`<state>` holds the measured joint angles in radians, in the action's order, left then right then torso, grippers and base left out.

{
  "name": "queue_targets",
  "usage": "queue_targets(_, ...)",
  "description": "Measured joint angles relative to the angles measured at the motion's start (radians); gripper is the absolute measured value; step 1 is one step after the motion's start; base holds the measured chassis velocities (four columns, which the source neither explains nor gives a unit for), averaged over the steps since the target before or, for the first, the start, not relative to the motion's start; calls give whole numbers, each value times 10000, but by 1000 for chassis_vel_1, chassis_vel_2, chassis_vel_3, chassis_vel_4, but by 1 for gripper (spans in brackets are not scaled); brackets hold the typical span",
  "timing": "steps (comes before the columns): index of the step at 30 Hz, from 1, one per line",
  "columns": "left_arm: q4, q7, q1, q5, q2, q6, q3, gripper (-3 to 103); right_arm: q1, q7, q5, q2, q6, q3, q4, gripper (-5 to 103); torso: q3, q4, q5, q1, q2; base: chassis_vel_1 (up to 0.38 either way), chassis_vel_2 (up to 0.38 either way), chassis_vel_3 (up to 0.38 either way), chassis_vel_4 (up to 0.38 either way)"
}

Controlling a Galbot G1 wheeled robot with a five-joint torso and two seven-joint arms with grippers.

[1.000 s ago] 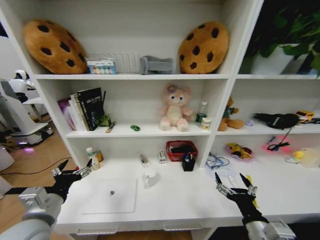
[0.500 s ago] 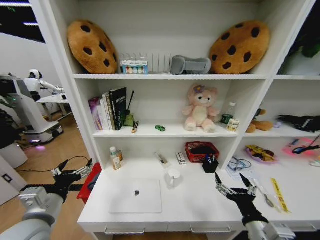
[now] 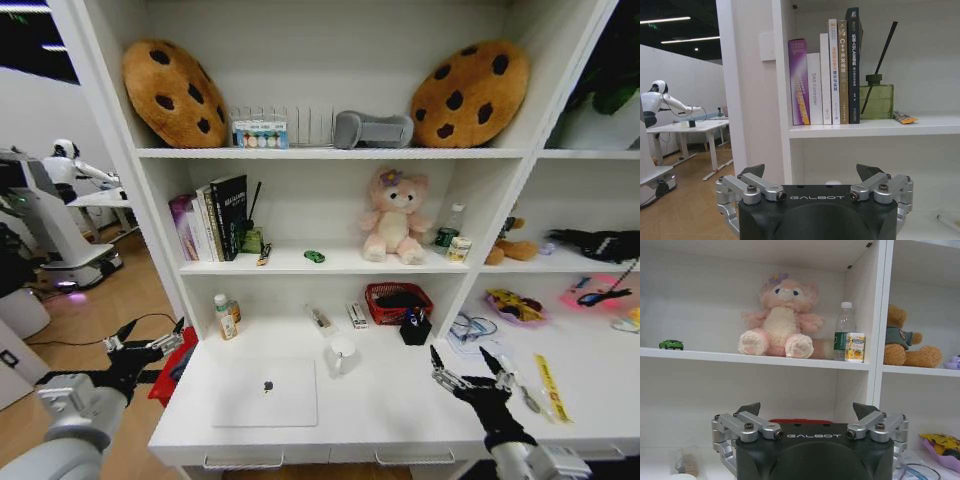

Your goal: Organize the objects on the table.

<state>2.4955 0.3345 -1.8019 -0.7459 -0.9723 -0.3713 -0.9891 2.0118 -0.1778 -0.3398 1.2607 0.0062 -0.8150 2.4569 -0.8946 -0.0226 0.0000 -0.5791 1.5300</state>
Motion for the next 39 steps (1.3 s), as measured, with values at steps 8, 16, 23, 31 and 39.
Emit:
queue_targets(8, 0, 2, 0, 0, 0, 0, 0, 100, 0, 0, 0, 1, 0, 0, 0, 100, -1, 1, 0, -1, -1, 0, 0, 0, 0)
queue_targets(16, 0, 3, 0, 0, 0, 0, 0, 100, 0, 1, 0, 0, 0, 0, 0, 100, -1, 0, 0, -2, 0, 78, -88, -88, 88)
queue_targets(23, -1, 4, 0, 0, 0, 0, 0, 100, -1, 1, 0, 1, -1, 0, 0, 100, 1, 0, 0, -1, 1, 188, -183, -199, 200)
queue_targets(31, -1, 5, 0, 0, 0, 0, 0, 100, -1, 2, 0, 1, -1, 0, 0, 100, 0, 1, 0, -2, 1, 271, -284, -284, 278)
queue_targets(39, -1, 5, 0, 0, 0, 0, 0, 100, 0, 2, 0, 0, -1, 0, -1, 100, 3, 0, -2, 6, 4, 357, -368, -371, 354)
